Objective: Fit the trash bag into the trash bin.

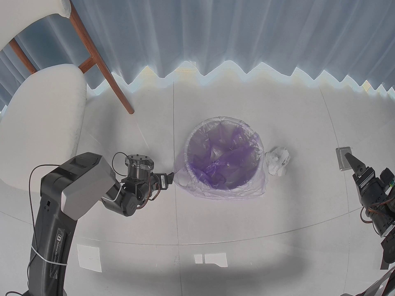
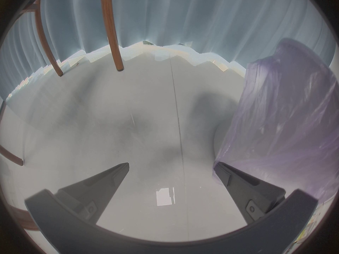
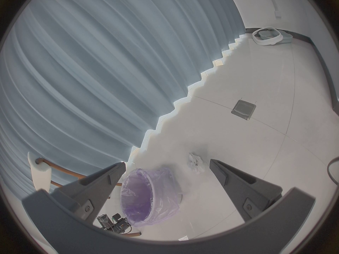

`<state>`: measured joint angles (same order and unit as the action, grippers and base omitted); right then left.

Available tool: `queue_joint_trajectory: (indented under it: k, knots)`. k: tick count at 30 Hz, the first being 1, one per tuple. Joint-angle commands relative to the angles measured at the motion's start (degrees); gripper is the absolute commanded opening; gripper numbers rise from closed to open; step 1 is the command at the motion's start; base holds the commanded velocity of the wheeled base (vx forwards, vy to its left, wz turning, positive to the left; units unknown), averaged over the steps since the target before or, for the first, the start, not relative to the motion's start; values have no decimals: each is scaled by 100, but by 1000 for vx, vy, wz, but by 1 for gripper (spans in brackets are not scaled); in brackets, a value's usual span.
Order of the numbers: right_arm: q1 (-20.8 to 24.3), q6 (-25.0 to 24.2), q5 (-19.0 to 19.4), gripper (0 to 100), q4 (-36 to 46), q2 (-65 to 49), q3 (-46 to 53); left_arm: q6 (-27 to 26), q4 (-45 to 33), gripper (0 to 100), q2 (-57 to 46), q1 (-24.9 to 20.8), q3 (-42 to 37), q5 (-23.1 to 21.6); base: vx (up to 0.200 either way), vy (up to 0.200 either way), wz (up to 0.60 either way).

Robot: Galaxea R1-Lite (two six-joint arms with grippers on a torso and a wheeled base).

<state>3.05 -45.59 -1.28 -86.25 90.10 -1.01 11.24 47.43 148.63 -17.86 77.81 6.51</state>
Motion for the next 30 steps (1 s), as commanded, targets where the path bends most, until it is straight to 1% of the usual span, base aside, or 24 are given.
queue_joint_trajectory:
  k: [1, 10, 13, 16, 17, 19, 20, 22, 23, 24, 26, 27, 28, 29, 30]
  knots:
    - [3, -11, -4, 100, 3, 60, 101, -52, -94, 100, 228, 54, 199, 8, 0, 0, 0]
    - [3, -46, -4, 100, 3, 95, 101, -104, -375, 100, 219, 28, 217, 87, 0, 0, 0]
    - [3, -55, -4, 100, 3, 104, 101, -87, -270, 100, 167, -25, 182, 87, 0, 0, 0]
    - [3, -64, -4, 100, 12, 122, 101, -43, -138, 100, -71, -95, -100, 87, 0, 0, 0]
    - [-6, -99, -4, 100, 12, 148, 101, -25, 38, 100, -422, -156, -539, 87, 0, 0, 0]
    - [-50, -143, 5, 100, 91, 236, 101, -25, 214, 100, -783, -253, -1093, 79, 0, 0, 0]
    - [-50, -143, 5, 100, 91, 245, 101, -25, 231, 100, -818, -262, -1137, 79, 0, 0, 0]
    - [-76, -178, 23, 100, 135, 447, 101, -17, 548, 100, -1398, -341, -2016, 79, 0, 0, 0]
    - [-76, -178, 23, 100, 135, 447, 101, -17, 548, 100, -1398, -341, -2016, 79, 0, 0, 0]
    - [-67, -187, 49, 100, 143, 605, 101, -8, 829, 100, -1758, -394, -2648, 79, 0, 0, 0]
    - [-67, -187, 49, 100, 143, 605, 101, -8, 829, 100, -1758, -394, -2648, 79, 0, 0, 0]
    - [-50, -178, 207, 100, 108, 886, 101, 36, 1277, 100, -2233, -438, -3404, 61, 0, 0, 0]
    - [-50, -178, 207, 100, 108, 886, 101, 36, 1277, 100, -2233, -438, -3404, 61, 0, 0, 0]
    - [-41, -125, 418, 100, 73, 1238, 66, 133, 1901, 100, -2804, -473, -4169, 26, 0, 0, 0]
    - [-24, -99, 462, 100, 64, 1370, 13, 177, 2112, 100, -3006, -473, -4397, 26, 0, 0, 0]
